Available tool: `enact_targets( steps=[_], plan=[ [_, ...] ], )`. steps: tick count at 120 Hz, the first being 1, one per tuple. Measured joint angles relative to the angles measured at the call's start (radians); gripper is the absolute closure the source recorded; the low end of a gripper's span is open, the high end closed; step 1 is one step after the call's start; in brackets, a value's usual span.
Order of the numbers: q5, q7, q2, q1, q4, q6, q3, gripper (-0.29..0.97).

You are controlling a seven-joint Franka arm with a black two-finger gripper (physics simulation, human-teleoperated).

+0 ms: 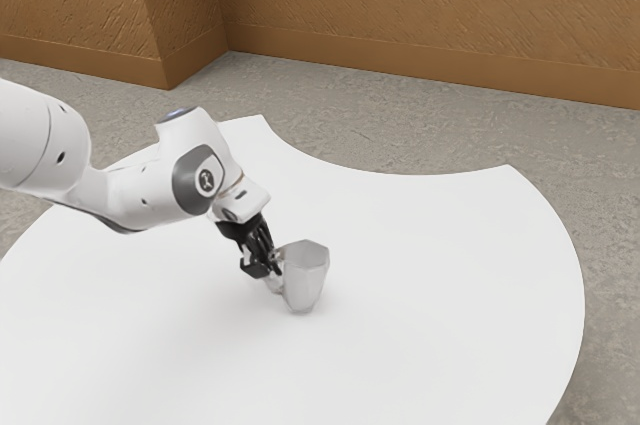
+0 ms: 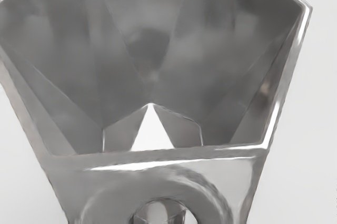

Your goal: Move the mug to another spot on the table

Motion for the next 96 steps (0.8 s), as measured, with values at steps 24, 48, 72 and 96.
enact_targets(
  steps=[24, 48, 72, 96],
  plan=[
    [-0.127, 0.120, -0.038, 0.023, -0.006, -0.005, 0.008, 0.69],
    [-0.179, 0.241, -0.064, 0.088, -0.027, -0.016, 0.009, 0.69],
    [-0.197, 0.360, -0.072, 0.187, -0.025, -0.050, 0.007, 0.69],
    [-0.202, 0.463, -0.054, 0.261, -0.012, -0.078, 0.005, 0.69]
  ],
)
